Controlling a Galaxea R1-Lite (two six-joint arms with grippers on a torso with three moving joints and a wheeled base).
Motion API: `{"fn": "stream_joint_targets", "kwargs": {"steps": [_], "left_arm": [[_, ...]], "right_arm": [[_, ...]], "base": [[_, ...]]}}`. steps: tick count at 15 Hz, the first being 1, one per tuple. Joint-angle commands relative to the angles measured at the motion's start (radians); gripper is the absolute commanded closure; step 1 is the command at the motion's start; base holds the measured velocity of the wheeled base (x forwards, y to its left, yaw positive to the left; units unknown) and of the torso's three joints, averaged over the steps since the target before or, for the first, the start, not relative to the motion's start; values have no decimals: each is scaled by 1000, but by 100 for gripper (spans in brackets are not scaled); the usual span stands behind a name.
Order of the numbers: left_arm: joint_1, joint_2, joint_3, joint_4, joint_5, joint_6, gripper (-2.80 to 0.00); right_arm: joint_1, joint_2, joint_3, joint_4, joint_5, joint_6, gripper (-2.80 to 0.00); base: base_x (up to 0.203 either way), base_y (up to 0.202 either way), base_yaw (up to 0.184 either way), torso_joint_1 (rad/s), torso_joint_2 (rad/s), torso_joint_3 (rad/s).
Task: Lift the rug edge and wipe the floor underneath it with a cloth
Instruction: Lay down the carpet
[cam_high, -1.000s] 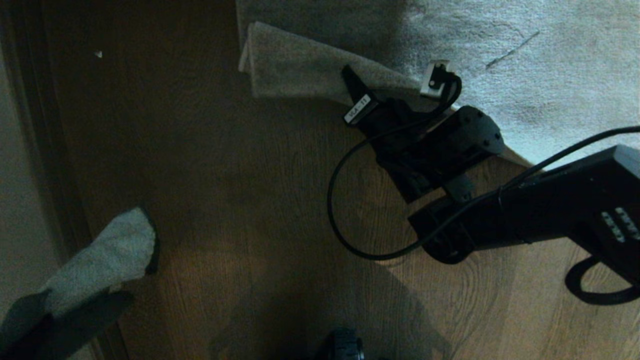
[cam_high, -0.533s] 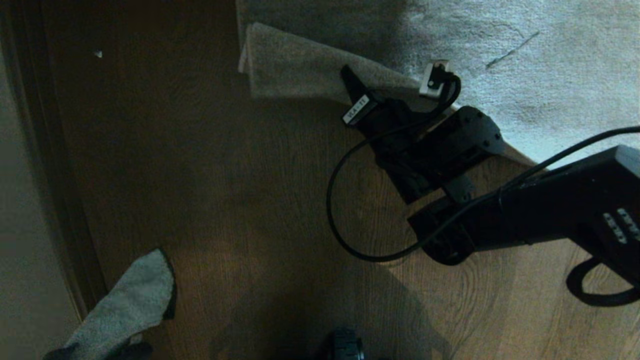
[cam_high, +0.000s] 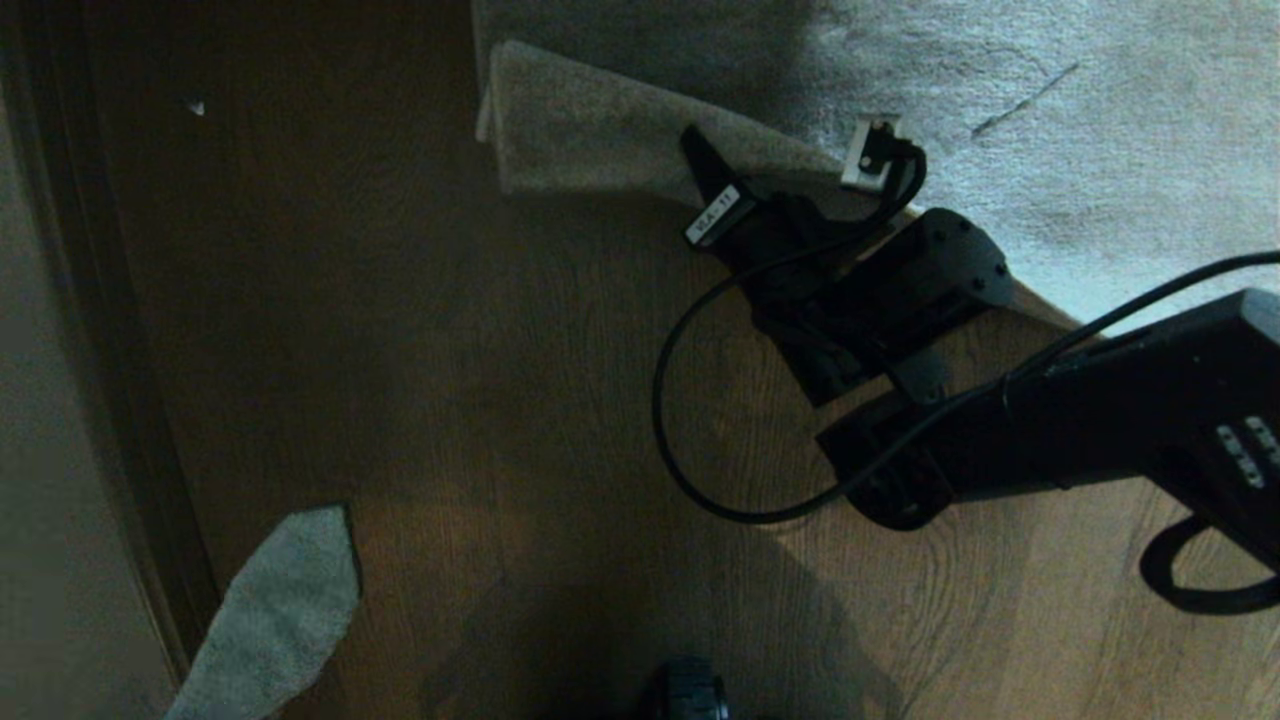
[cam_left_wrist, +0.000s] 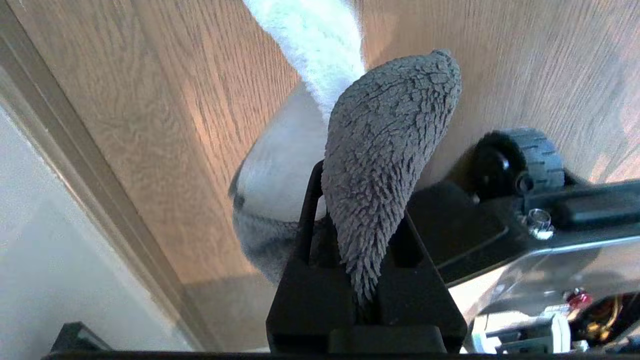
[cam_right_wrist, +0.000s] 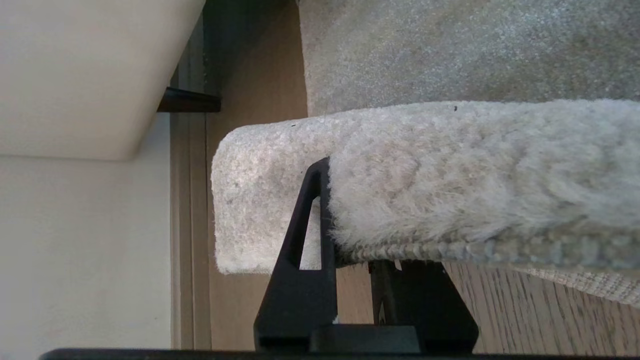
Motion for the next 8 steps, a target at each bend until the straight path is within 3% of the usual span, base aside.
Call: {"fn": "stream_joint_targets", "kwargs": {"steps": [1,8], "left_arm": [[0,4,-1,2,2,4,0],[0,4,-1,2,4,3,0]], "right_arm": [[5,2,0,-48,-1,2,0],[4,2,-3,-48,-1,12,0]], "base": [[0,0,0,0,0,0],[0,0,0,0,0,0]]}}
